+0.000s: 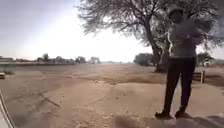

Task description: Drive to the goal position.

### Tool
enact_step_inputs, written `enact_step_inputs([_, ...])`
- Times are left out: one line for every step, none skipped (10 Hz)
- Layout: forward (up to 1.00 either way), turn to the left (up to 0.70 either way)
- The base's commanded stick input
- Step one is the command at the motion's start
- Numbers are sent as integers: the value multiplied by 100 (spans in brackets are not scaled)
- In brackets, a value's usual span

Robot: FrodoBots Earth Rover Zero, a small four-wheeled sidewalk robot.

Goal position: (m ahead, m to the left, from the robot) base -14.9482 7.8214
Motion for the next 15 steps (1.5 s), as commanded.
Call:
enact_step_inputs([0,0])
enact_step_inputs([0,0])
enact_step_inputs([0,0])
enact_step_inputs([0,0])
enact_step_inputs([0,9])
enact_step_inputs([0,28])
enact_step_inputs([0,45])
enact_step_inputs([0,45])
enact_step_inputs([0,45])
enact_step_inputs([0,45])
enact_step_inputs([0,45])
enact_step_inputs([0,45])
enact_step_inputs([0,45])
enact_step_inputs([0,45])
enact_step_inputs([0,45])
